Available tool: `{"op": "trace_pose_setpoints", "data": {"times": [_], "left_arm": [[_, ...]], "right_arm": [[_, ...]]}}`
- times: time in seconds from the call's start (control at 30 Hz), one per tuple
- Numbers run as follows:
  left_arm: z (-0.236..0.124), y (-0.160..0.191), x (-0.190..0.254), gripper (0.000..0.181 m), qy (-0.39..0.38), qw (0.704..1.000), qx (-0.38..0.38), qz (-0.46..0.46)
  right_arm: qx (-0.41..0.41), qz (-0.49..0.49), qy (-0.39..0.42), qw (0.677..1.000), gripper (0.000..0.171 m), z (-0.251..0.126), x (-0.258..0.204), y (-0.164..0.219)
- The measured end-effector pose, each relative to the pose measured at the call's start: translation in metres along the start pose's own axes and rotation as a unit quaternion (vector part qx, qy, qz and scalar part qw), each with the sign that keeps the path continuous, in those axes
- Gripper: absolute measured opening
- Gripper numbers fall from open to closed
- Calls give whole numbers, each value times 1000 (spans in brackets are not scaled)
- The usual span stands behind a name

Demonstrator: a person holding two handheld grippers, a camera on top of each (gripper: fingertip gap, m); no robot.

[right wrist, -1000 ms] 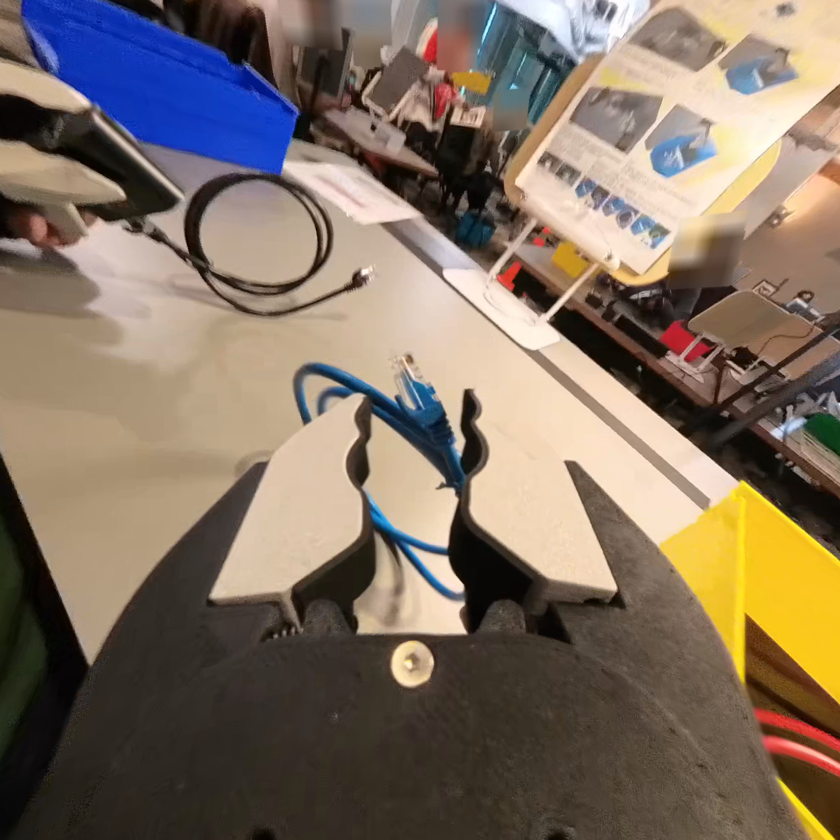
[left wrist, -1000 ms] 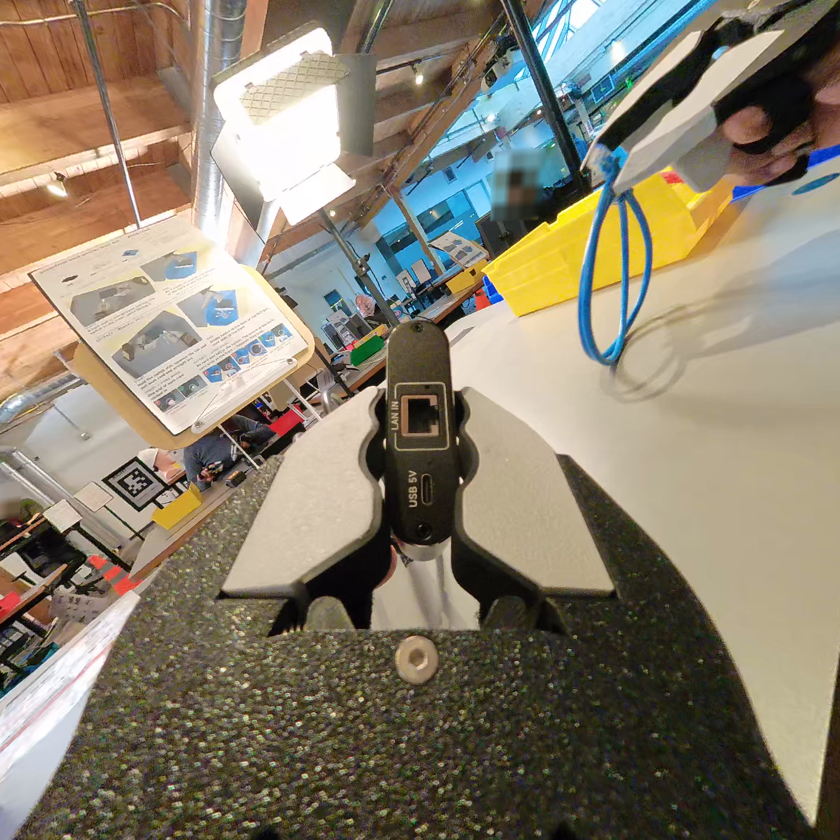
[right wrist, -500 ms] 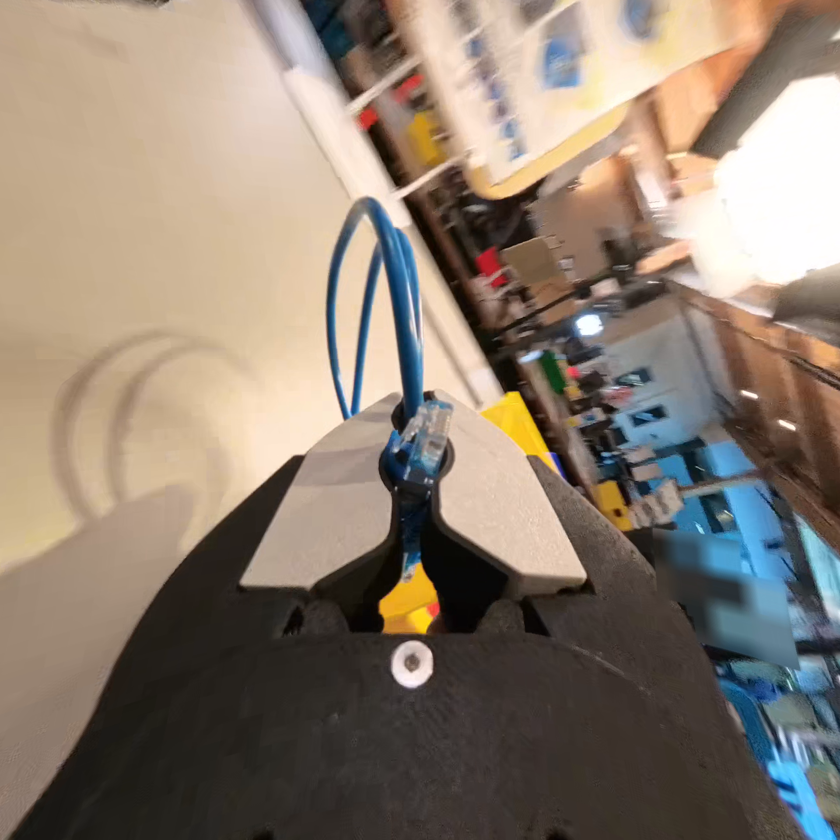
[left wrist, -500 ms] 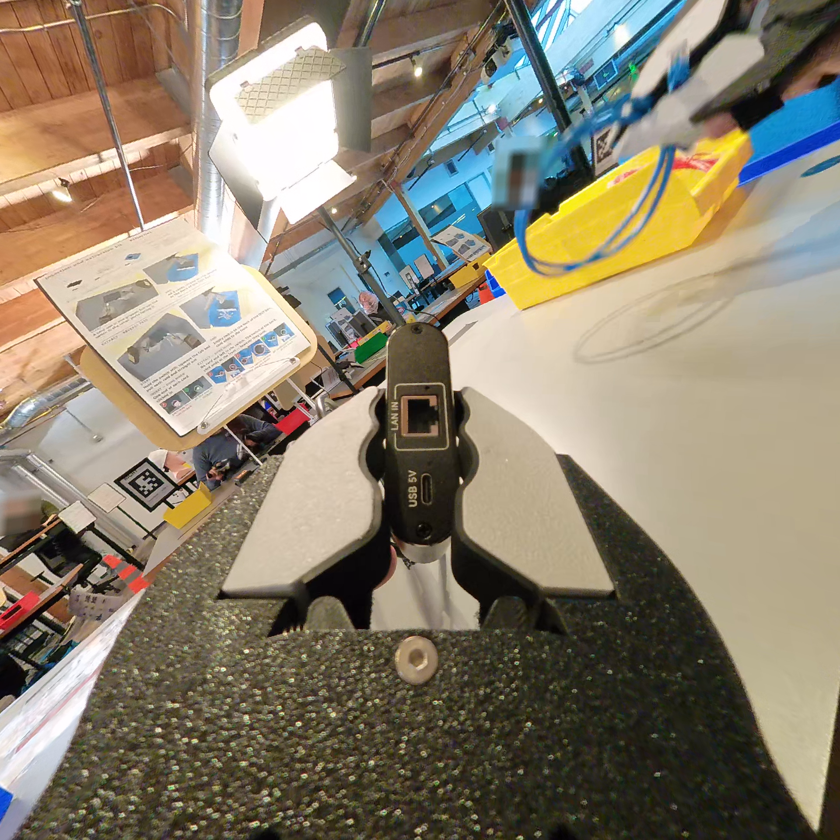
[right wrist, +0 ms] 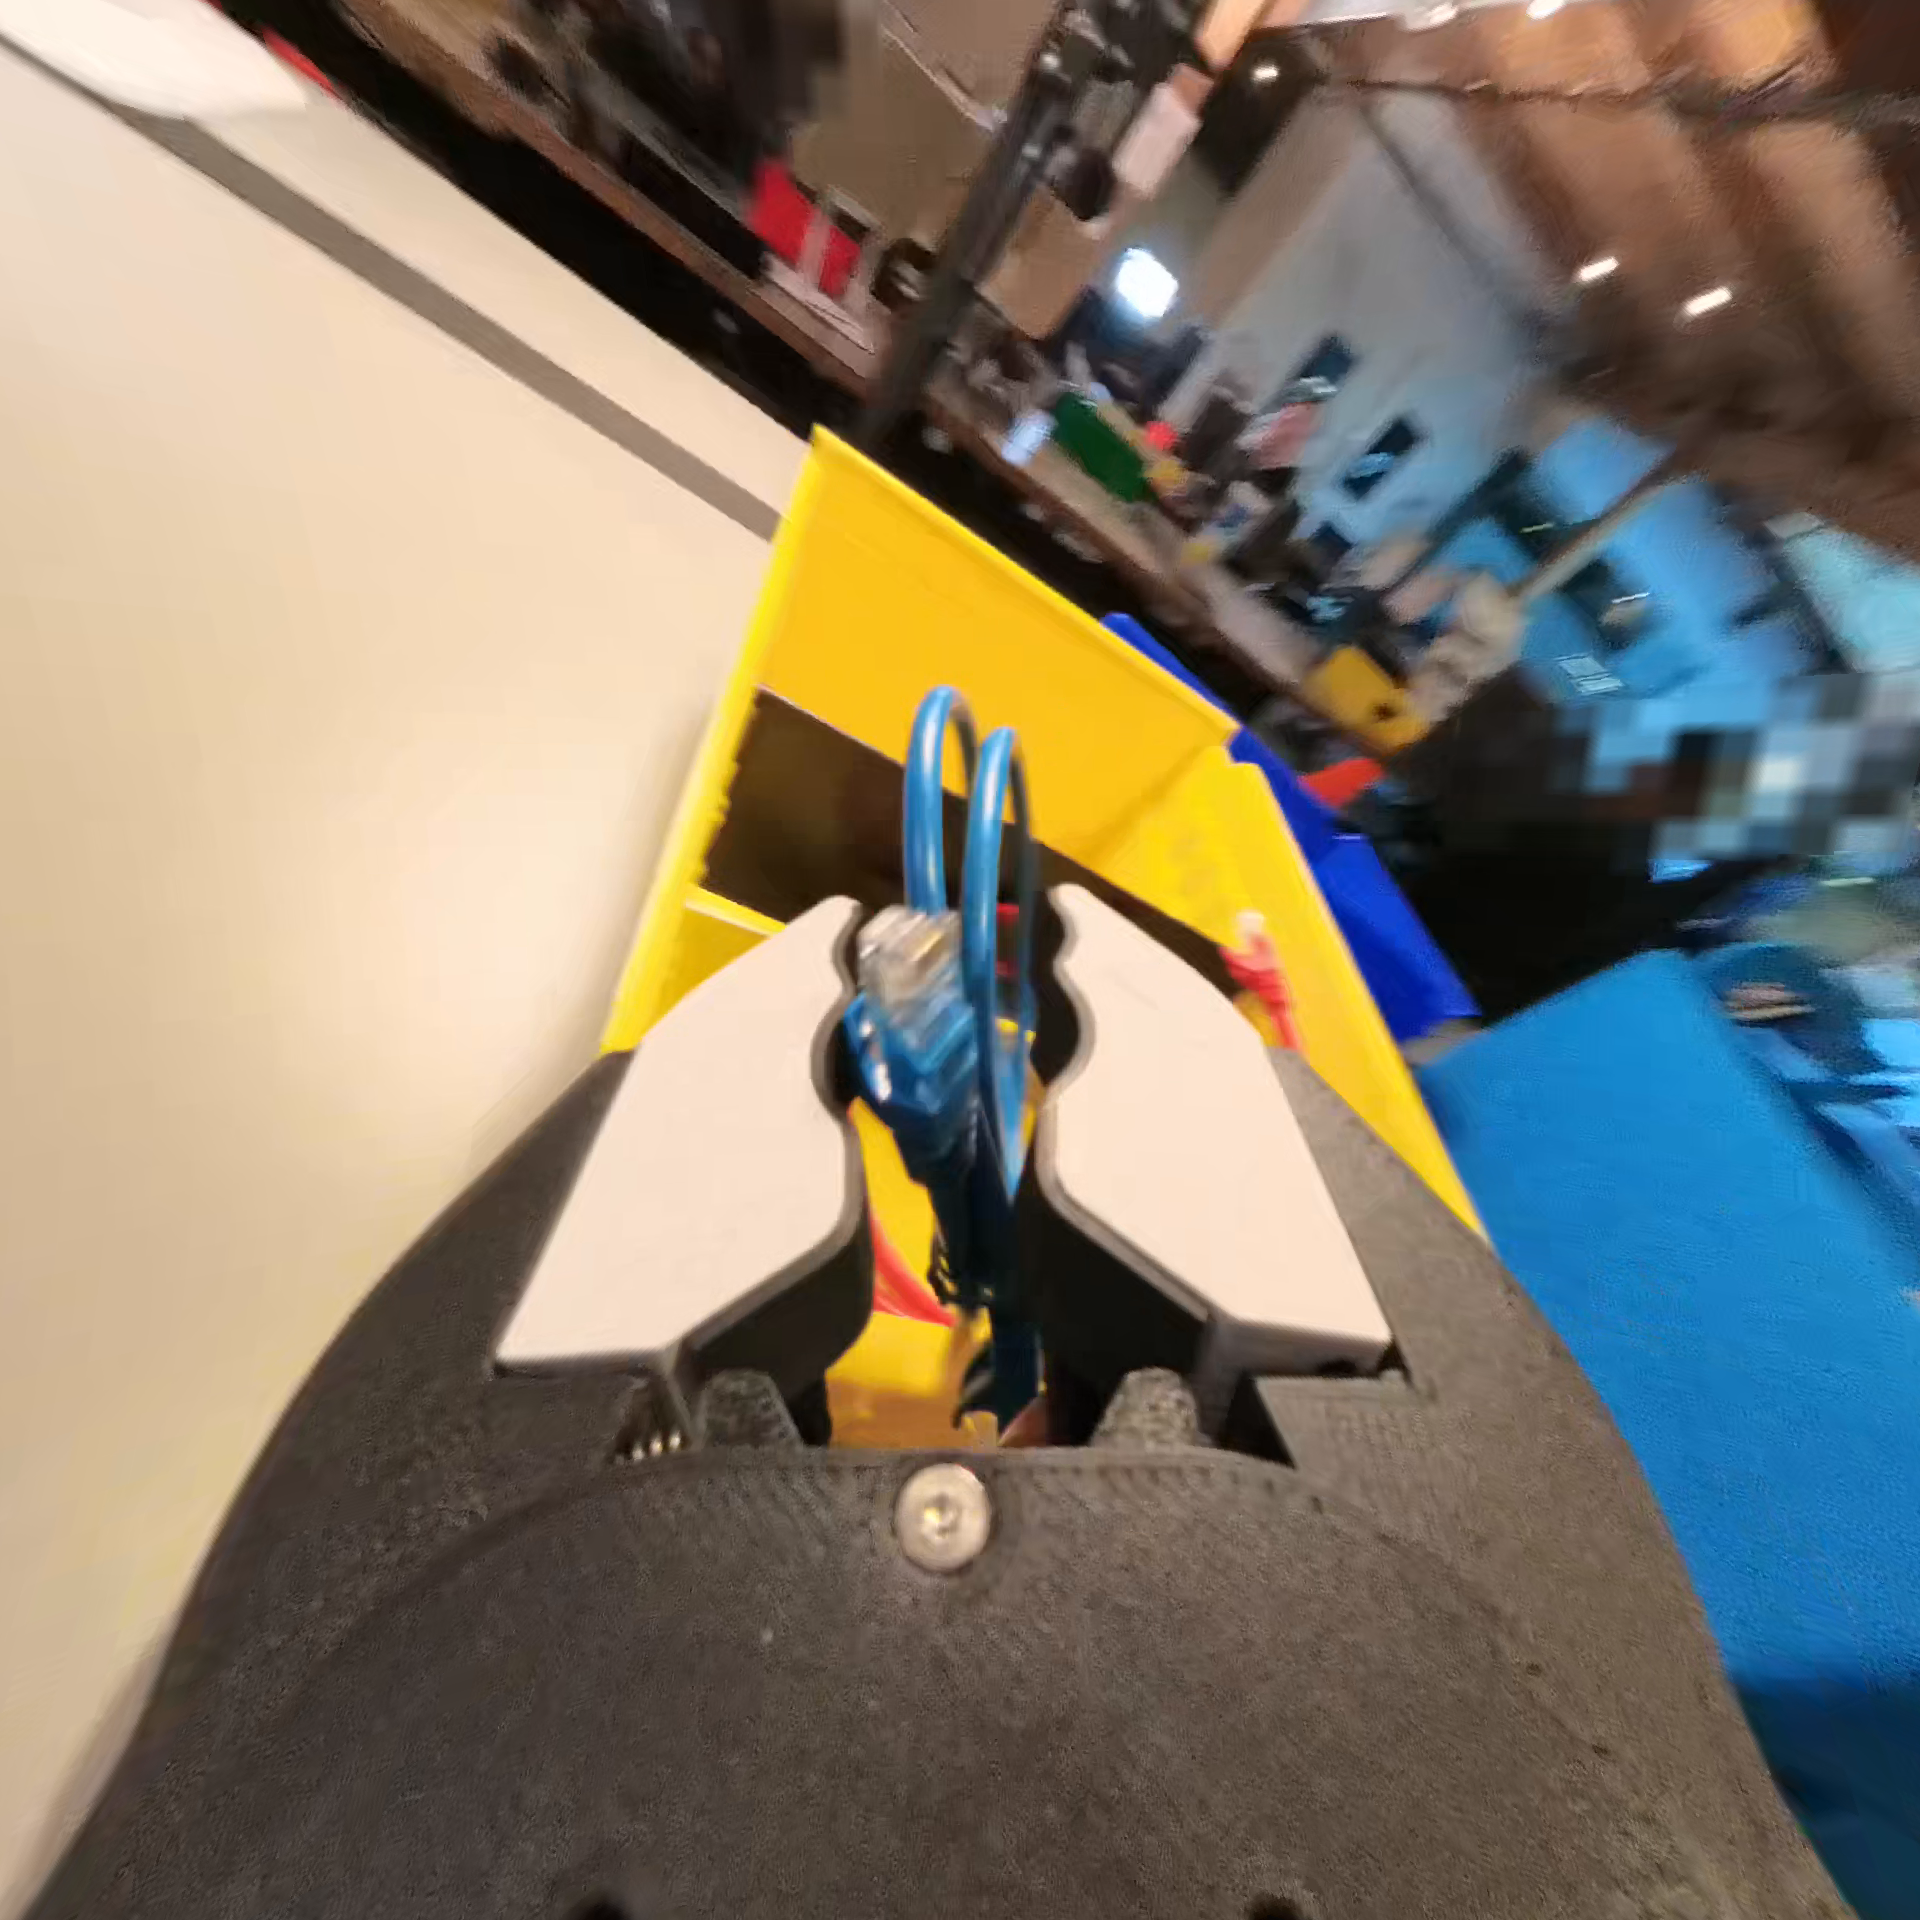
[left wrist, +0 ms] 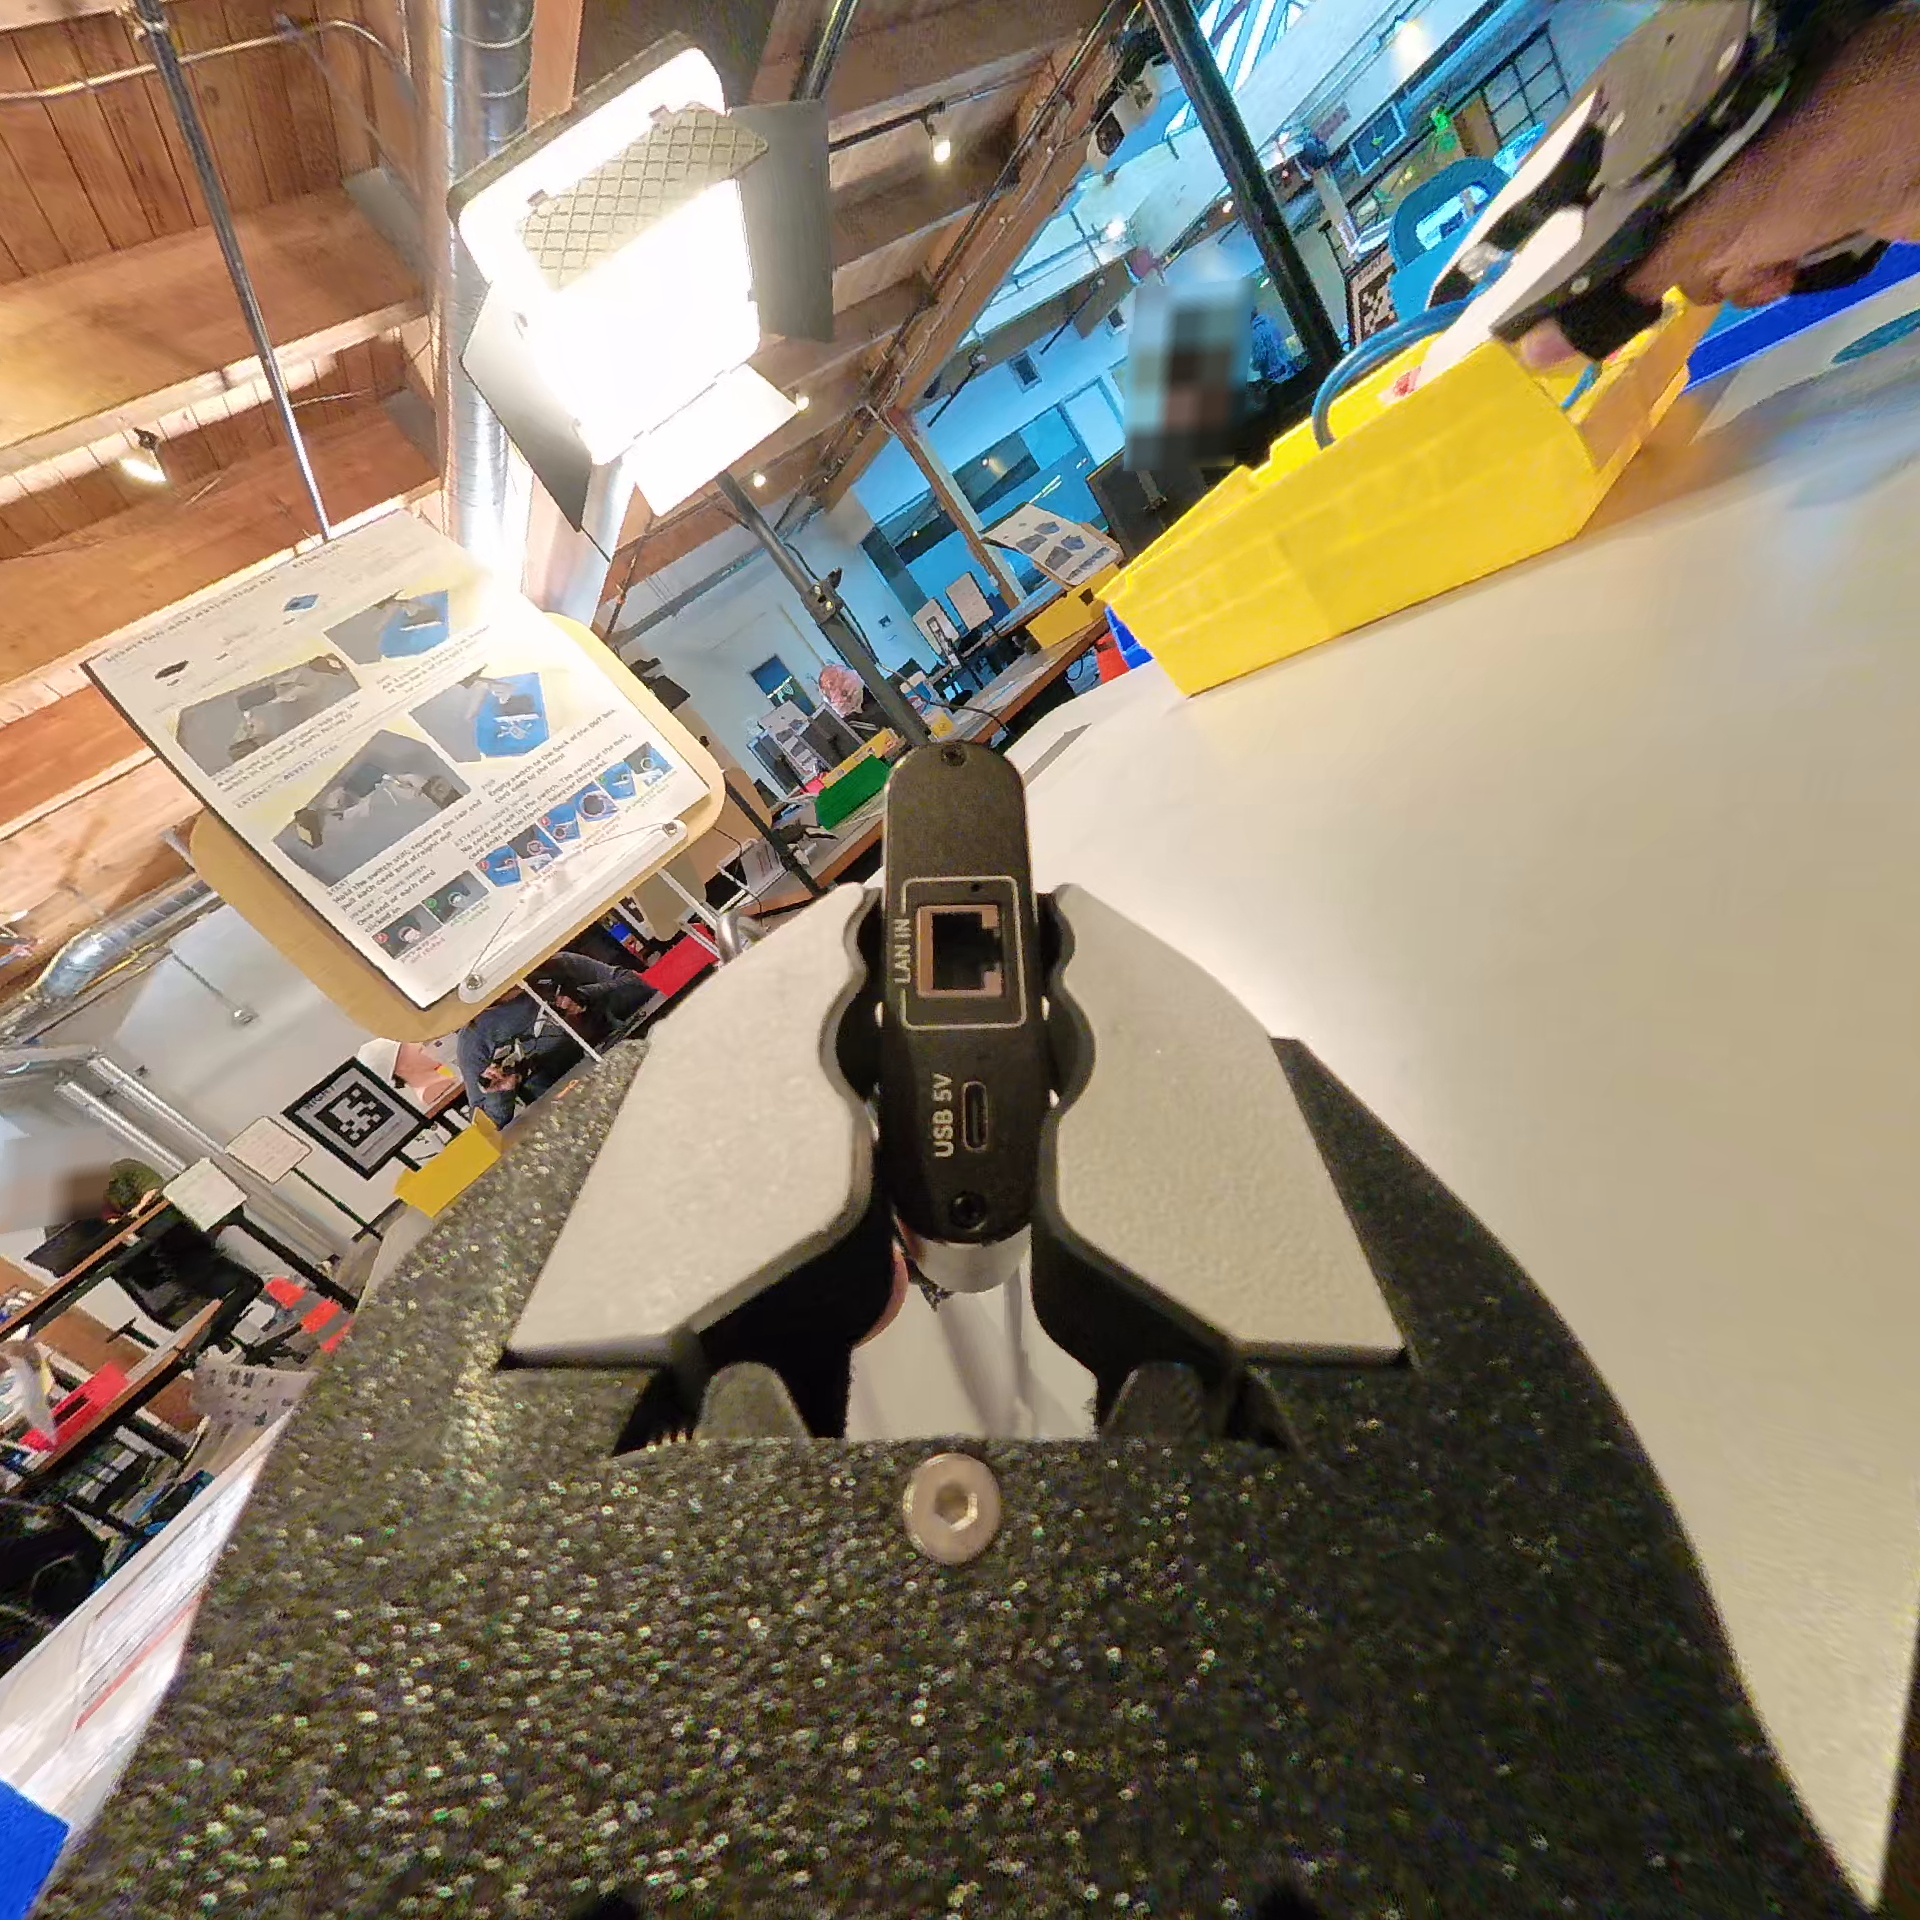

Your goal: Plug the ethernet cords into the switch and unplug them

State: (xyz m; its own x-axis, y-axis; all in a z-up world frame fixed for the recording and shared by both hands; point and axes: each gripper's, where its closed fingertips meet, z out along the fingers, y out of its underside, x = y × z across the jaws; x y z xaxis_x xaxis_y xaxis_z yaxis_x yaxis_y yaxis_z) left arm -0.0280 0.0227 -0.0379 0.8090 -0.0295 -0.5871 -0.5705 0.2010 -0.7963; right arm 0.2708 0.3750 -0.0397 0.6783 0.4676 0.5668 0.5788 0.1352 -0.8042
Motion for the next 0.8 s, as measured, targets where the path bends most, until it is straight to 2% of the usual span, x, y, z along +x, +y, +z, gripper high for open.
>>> {"op": "trace_pose_setpoints", "data": {"times": [0.07, 0.17, 0.3, 0.4, 0.53, 0.6, 0.7, 0.8], "left_arm": [[0, 0, 0, 27, 1, 1000, 0, -2], [0, 0, 1, 27, 4, 1000, 1, -4], [0, 0, 1, 27, 6, 1000, 2, -8], [0, 0, 0, 27, 5, 1000, 2, -12], [-1, -3, 1, 27, 11, 1000, 12, -23], [-3, -9, 2, 27, 23, 998, 29, -43], [-7, -20, 1, 27, 41, 991, 68, -103], [-12, -33, 2, 27, 77, 977, 112, -162]], "right_arm": [[34, 73, -50, 995, 34, -9, -3, -13], [74, 134, -64, 986, 37, -31, 14, -32], [117, 120, -56, 984, 40, -66, 23, -61], [144, 74, -75, 984, 40, -89, -3, -93], [193, -3, -185, 964, 40, -116, -94, -144], [214, -43, -272, 937, 40, -130, -158, -161], [218, -81, -414, 880, 40, -155, -255, -165], [252, -104, -452, 850, 41, -172, -311, -173]]}}
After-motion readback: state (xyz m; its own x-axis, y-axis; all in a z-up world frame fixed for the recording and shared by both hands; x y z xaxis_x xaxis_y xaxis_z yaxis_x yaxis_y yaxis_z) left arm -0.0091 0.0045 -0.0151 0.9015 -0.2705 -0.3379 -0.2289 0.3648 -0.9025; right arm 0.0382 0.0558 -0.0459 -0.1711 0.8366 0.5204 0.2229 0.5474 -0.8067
